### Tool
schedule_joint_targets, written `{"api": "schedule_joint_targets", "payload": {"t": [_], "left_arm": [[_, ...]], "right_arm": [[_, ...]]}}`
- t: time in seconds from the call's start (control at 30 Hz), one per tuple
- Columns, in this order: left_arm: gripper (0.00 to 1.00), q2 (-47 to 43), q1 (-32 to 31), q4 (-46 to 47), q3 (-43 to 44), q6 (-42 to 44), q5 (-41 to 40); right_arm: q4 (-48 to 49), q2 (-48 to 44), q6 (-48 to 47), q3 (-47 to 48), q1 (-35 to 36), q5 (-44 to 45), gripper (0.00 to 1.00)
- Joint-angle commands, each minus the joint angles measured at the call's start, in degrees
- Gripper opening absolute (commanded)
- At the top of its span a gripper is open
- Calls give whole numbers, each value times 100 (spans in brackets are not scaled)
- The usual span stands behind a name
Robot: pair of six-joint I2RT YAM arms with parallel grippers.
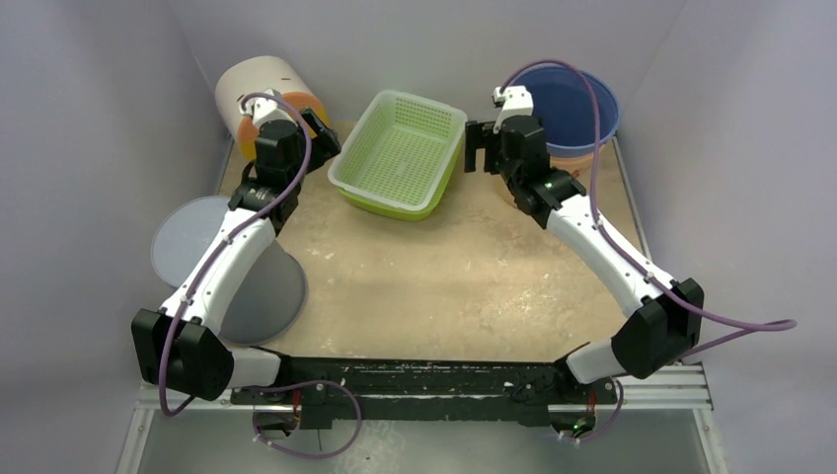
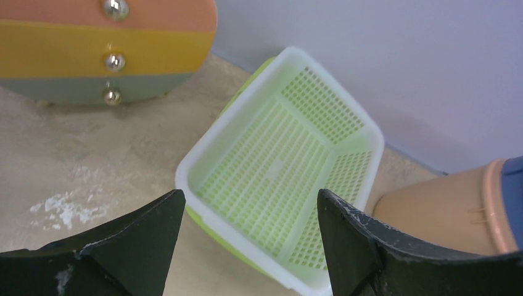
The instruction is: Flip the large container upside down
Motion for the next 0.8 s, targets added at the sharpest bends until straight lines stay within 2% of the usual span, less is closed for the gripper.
{"api": "schedule_joint_targets", "payload": {"t": [0.0, 0.37, 0.5, 0.67, 0.77], "left_arm": [[76, -218, 14, 229, -449, -61, 204], [76, -294, 13, 369, -900, -28, 418], [76, -283, 13, 445, -977, -42, 432], [76, -267, 13, 474, -985, -43, 503], [76, -276, 13, 492, -1005, -39, 512]], "right_arm": [[204, 65, -163, 784, -355, 183, 99], [-320, 1079, -390, 2101, -900, -310, 93], [-342, 1289, -404, 2117, -991, -569, 86], [-260, 1339, -408, 1973, -1131, -509, 83], [-160, 1302, -379, 1859, -1217, -539, 76]]}}
